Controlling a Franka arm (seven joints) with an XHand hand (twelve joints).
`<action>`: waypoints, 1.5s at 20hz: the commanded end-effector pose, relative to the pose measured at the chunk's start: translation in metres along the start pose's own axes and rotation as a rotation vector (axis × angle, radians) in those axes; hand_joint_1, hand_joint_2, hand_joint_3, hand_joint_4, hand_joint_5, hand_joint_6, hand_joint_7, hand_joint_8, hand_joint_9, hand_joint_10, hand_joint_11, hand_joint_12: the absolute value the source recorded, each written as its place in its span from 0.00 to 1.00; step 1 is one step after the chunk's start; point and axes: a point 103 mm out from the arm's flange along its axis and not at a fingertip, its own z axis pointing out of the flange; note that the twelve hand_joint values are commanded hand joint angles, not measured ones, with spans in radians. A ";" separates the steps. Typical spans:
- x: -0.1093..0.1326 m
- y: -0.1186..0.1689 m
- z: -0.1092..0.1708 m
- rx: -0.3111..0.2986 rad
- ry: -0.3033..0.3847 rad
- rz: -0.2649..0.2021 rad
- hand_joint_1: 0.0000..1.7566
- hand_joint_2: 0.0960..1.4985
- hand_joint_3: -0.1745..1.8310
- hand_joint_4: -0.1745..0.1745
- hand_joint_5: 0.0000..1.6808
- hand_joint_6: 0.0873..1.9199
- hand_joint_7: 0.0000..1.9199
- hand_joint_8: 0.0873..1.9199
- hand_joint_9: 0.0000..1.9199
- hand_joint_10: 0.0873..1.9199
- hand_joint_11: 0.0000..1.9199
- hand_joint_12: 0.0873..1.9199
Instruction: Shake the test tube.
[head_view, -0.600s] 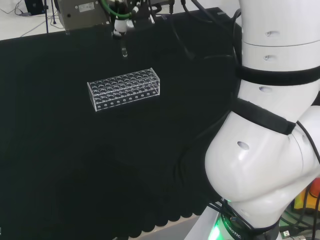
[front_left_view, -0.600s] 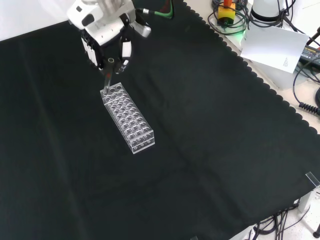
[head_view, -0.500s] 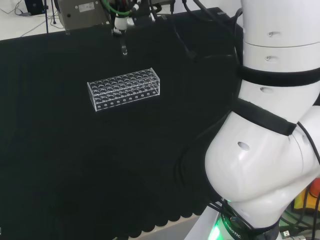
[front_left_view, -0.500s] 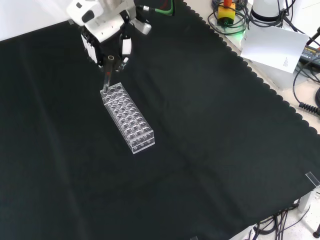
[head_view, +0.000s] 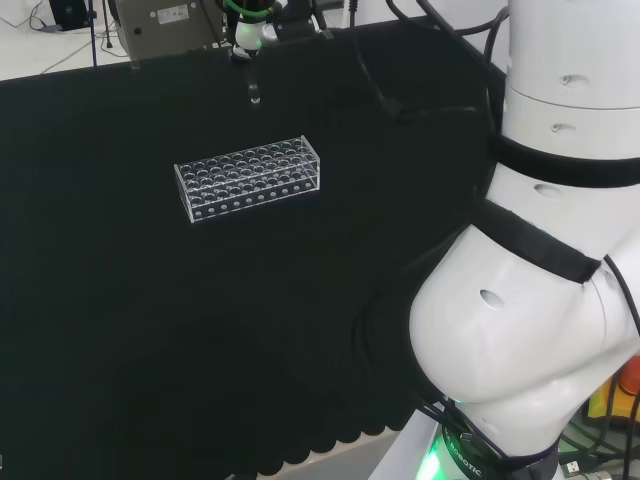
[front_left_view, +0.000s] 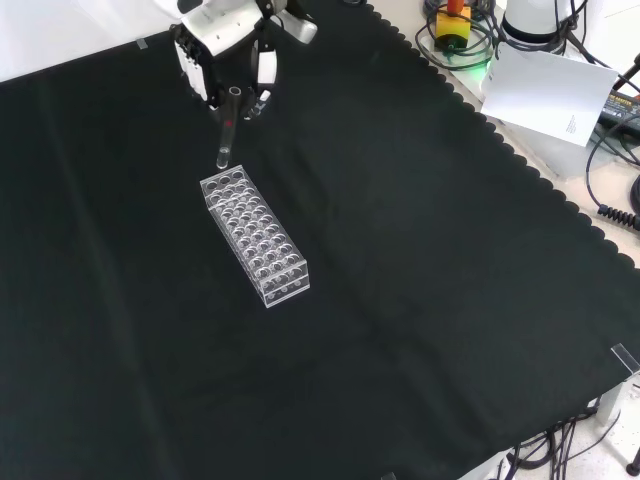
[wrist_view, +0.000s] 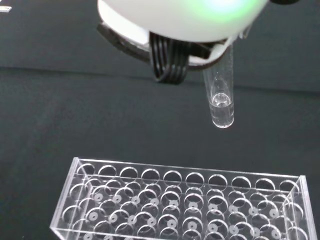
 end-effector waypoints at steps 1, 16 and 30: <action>0.026 -0.003 -0.001 -0.002 0.041 -0.031 0.82 0.35 0.43 0.00 0.79 0.16 0.75 0.32 0.82 0.00 0.71 0.38; 0.111 -0.002 -0.002 -0.012 0.076 -0.152 0.82 0.34 0.43 0.00 0.79 0.16 0.75 0.32 0.82 0.00 0.71 0.38; -0.093 -0.019 -0.006 0.010 -0.047 0.301 0.82 0.34 0.43 0.00 0.79 0.16 0.75 0.32 0.82 0.00 0.71 0.38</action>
